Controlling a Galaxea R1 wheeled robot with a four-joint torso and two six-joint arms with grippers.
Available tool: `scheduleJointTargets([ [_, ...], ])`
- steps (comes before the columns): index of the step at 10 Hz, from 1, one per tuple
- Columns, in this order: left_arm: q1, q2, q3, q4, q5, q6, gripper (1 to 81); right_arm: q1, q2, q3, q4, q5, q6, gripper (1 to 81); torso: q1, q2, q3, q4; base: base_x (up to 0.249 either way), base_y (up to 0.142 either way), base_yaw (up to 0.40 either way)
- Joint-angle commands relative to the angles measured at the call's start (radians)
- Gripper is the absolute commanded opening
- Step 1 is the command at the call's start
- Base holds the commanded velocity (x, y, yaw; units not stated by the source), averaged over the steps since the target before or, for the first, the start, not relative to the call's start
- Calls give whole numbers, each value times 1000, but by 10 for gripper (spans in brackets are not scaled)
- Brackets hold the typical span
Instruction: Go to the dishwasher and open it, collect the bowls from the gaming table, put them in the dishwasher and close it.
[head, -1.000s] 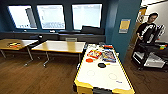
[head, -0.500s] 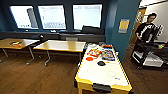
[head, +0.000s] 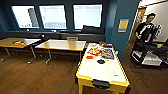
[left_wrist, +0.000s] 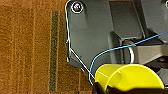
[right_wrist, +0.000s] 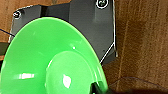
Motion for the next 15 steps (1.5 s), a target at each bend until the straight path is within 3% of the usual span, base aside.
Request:
scheduleJointTargets([
  [1,-35,-14,-5,10,63,4,10,31,-22,-10,-16,-53,-4,10,1,0,0,0,-148,0,0],
  [15,-30,-7,-5,22,61,4,10,33,-3,-15,-25,-56,-4,10,1,0,0,0,-140,0,0],
])
